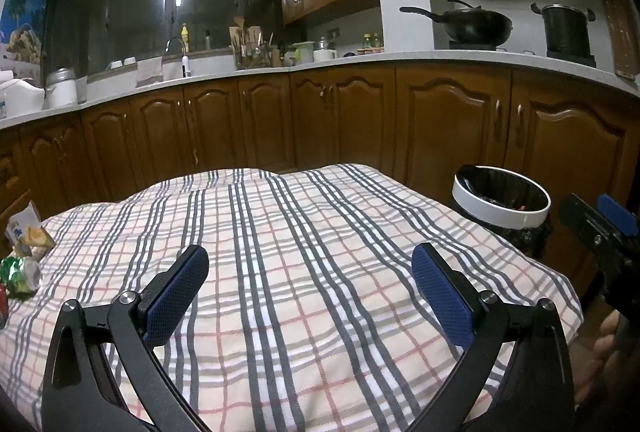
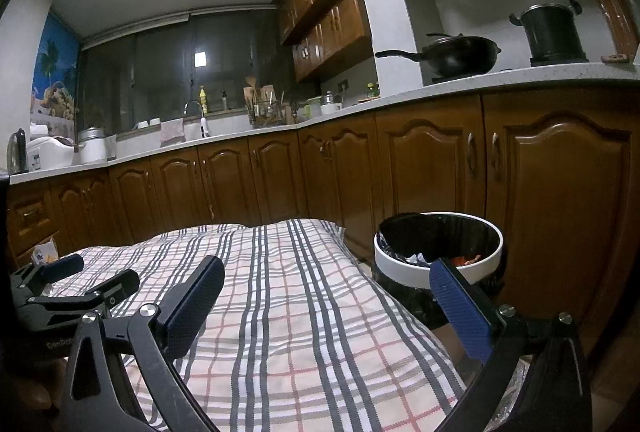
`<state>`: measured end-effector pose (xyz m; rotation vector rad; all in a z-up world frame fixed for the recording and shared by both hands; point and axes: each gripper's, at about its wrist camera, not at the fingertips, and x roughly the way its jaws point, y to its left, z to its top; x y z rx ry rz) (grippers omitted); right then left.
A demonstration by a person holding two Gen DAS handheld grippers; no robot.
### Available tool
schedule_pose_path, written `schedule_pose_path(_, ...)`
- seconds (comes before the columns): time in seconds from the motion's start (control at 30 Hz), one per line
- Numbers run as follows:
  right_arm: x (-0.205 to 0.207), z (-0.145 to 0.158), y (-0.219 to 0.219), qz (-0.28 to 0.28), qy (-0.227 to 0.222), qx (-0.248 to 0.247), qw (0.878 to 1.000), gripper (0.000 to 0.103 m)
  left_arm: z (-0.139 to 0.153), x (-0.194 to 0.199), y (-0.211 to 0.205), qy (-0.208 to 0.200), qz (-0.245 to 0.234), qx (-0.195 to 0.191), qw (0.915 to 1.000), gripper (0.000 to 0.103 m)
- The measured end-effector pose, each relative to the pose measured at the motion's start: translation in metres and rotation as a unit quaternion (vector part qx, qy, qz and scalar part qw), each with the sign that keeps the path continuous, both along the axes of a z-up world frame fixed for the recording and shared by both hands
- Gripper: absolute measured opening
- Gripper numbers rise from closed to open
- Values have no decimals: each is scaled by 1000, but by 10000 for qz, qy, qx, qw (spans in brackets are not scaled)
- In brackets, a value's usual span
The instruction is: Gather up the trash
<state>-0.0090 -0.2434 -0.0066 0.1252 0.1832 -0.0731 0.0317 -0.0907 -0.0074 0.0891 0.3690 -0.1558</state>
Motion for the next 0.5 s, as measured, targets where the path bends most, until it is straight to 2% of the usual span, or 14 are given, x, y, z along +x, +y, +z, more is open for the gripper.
schedule_pose_path(0.5,-1,0,2,11,-2,10,10000,103,0,2,0,31,-28,-8,10000,103)
